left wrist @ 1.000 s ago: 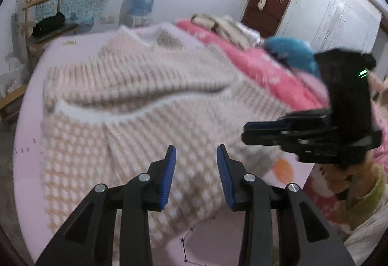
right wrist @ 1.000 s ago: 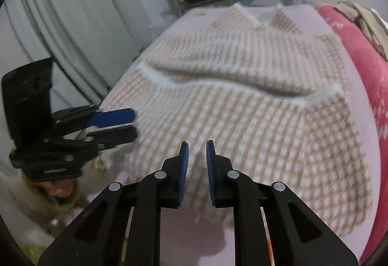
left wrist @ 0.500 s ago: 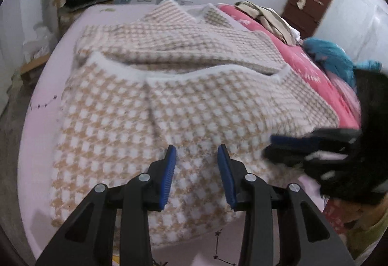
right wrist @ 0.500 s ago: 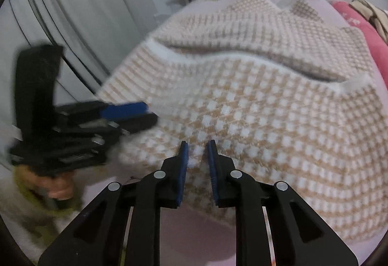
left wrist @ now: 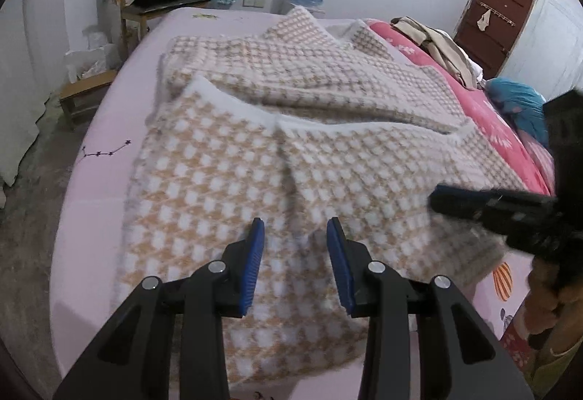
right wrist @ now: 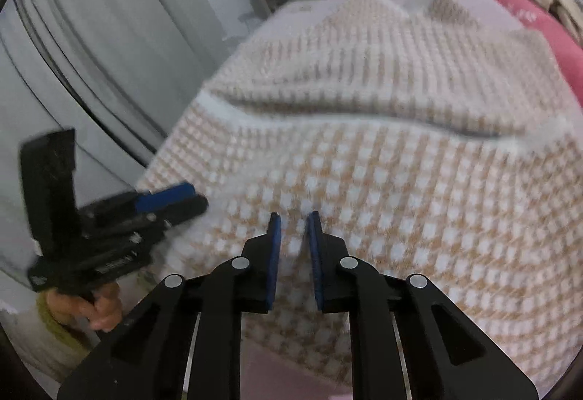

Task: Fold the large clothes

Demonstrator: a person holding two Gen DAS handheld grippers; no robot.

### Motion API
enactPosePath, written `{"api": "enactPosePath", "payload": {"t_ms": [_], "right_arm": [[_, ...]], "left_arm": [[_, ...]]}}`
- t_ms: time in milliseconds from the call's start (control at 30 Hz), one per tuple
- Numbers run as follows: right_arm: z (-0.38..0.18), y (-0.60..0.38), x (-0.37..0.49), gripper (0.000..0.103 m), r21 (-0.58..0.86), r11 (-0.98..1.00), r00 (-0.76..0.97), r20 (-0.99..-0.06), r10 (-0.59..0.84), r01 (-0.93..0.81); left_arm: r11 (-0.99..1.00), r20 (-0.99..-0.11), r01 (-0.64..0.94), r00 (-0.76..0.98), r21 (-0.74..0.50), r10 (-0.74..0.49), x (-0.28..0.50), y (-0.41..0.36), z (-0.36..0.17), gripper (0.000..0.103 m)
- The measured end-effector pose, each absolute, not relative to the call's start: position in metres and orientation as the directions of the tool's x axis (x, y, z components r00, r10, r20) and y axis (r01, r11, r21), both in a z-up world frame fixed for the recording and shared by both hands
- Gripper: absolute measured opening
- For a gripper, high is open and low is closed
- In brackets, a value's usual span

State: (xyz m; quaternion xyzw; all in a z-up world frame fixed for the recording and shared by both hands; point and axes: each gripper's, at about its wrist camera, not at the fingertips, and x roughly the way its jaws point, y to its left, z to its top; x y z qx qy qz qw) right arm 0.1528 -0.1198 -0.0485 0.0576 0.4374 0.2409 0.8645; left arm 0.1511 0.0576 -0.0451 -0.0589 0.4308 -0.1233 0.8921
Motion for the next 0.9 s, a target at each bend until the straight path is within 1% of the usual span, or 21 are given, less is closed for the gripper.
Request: {"api": "enactPosePath", "payload": {"t_ms": [133, 267, 367, 433, 467, 533, 633, 700, 800, 833, 867, 900], "right_arm": [[-0.063, -0.113, 0.166, 0.013, 0.288, 0.886, 0.494, -0.747, 0.446, -0.364], [-0.051, -0.121, 0.171, 0.013, 0.353, 0.874, 0.479, -0.735, 0.480, -0.334], [-0.043, -0.119, 0.174, 0.013, 0.320, 0.884, 0.510, -0.727, 0.459, -0.340], [-0.057, -0.113, 0.185, 0.012, 0.304, 0.895, 0.488, -0.756, 0.436, -0.328], [-0.062, -0.112, 0.189, 0.012, 0.308, 0.891, 0.492, -0.749, 0.444, -0.334], [-0.057, -0.110, 0.189, 0.013, 0.294, 0.898, 0.485, -0.763, 0.427, -0.329], [-0.045, -0.104, 0.187, 0.014, 0.294, 0.891, 0.499, -0.746, 0.440, -0.347], [-0.058, -0.097, 0.192, 0.013, 0.256, 0.904, 0.497, -0.767, 0.405, -0.341], [-0.057, -0.099, 0.193, 0.012, 0.282, 0.901, 0.499, -0.758, 0.420, -0.330], [-0.053, -0.102, 0.192, 0.015, 0.296, 0.901, 0.499, -0.756, 0.424, -0.317], [-0.048, -0.107, 0.187, 0.019, 0.308, 0.900, 0.510, -0.745, 0.430, -0.309], [-0.040, -0.114, 0.180, 0.032, 0.304, 0.903, 0.538, -0.728, 0.426, -0.305]], "left_arm": [[0.965, -0.755, 0.167, 0.601, -0.202, -0.262, 0.152, 0.057, -0.046, 0.036], [0.968, -0.758, 0.168, 0.603, -0.185, -0.249, 0.151, 0.056, -0.045, 0.036], [0.968, -0.756, 0.167, 0.605, -0.185, -0.249, 0.149, 0.057, -0.046, 0.036], [0.970, -0.758, 0.164, 0.605, -0.181, -0.244, 0.150, 0.057, -0.046, 0.036], [0.970, -0.759, 0.161, 0.604, -0.179, -0.241, 0.150, 0.057, -0.046, 0.036], [0.970, -0.759, 0.161, 0.603, -0.183, -0.244, 0.150, 0.058, -0.045, 0.036], [0.969, -0.756, 0.160, 0.606, -0.187, -0.246, 0.148, 0.059, -0.046, 0.036], [0.970, -0.755, 0.156, 0.608, -0.188, -0.244, 0.148, 0.059, -0.046, 0.036], [0.970, -0.757, 0.154, 0.606, -0.190, -0.245, 0.148, 0.059, -0.044, 0.036], [0.969, -0.754, 0.154, 0.608, -0.192, -0.246, 0.147, 0.059, -0.042, 0.036], [0.967, -0.746, 0.164, 0.616, -0.194, -0.254, 0.146, 0.058, -0.038, 0.036], [0.964, -0.734, 0.182, 0.624, -0.195, -0.267, 0.144, 0.056, -0.033, 0.036]]}}
